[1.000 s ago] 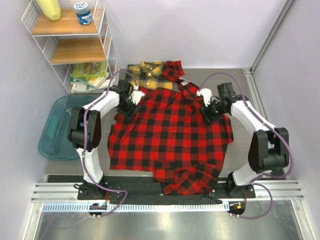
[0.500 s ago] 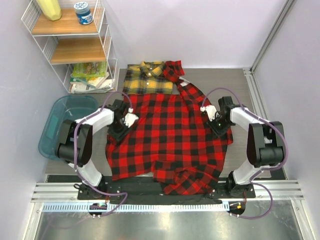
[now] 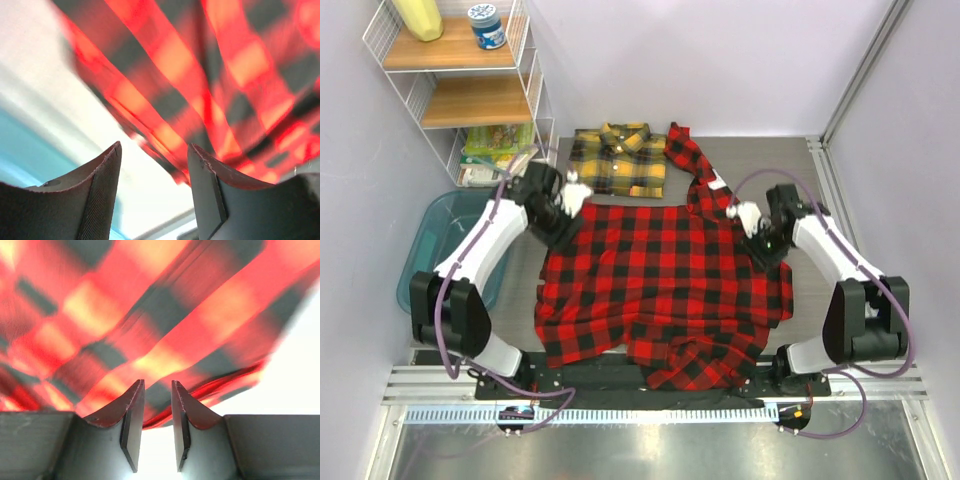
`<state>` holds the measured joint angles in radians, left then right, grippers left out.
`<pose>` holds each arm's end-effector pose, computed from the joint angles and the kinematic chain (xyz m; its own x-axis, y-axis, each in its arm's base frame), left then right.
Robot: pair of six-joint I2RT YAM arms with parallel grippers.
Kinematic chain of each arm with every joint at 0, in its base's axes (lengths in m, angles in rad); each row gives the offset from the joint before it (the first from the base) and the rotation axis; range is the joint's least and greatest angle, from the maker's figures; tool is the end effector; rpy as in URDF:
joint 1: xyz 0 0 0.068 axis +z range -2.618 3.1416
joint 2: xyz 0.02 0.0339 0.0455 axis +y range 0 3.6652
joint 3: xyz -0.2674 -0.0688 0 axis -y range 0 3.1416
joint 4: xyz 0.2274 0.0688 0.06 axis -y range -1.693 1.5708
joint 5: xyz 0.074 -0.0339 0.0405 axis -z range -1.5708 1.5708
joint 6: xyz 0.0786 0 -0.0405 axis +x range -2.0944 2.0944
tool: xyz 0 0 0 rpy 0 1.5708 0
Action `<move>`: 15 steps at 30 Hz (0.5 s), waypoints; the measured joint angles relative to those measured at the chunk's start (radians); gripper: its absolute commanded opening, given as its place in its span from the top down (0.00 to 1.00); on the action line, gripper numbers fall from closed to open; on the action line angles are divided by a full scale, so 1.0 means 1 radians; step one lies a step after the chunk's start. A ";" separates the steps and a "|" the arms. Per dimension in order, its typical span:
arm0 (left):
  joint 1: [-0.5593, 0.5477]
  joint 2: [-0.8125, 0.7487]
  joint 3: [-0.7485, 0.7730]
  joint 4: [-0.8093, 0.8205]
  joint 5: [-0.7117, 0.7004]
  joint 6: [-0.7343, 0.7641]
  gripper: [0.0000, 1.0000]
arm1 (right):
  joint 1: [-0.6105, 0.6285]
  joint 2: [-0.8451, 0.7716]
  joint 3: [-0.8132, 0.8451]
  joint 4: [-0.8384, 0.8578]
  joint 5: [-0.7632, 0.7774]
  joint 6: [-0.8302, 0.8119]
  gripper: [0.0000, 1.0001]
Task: Fold and stack the long sleeve shirts
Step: Flatten the shirt out
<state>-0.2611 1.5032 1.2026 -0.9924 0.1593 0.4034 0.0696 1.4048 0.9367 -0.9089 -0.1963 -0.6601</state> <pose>0.2658 -0.0839 0.2245 -0.7379 0.5984 -0.3121 0.6378 0.7695 -0.0326 0.2333 0.0316 0.1799 -0.7085 -0.6523 -0.2695 -0.6837 0.7290 0.0331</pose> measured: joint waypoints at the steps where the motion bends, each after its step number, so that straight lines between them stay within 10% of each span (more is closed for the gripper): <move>1: 0.007 0.013 0.051 0.016 0.005 -0.004 0.44 | 0.000 0.023 0.055 0.008 -0.005 0.005 0.66; 15: 0.023 0.581 0.503 0.194 0.051 -0.133 0.51 | -0.027 0.468 0.401 0.205 -0.049 0.149 0.74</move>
<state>-0.2379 2.0838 1.7054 -0.7982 0.2104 0.2707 0.0422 1.8725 1.3373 -0.7036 -0.2451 -0.5114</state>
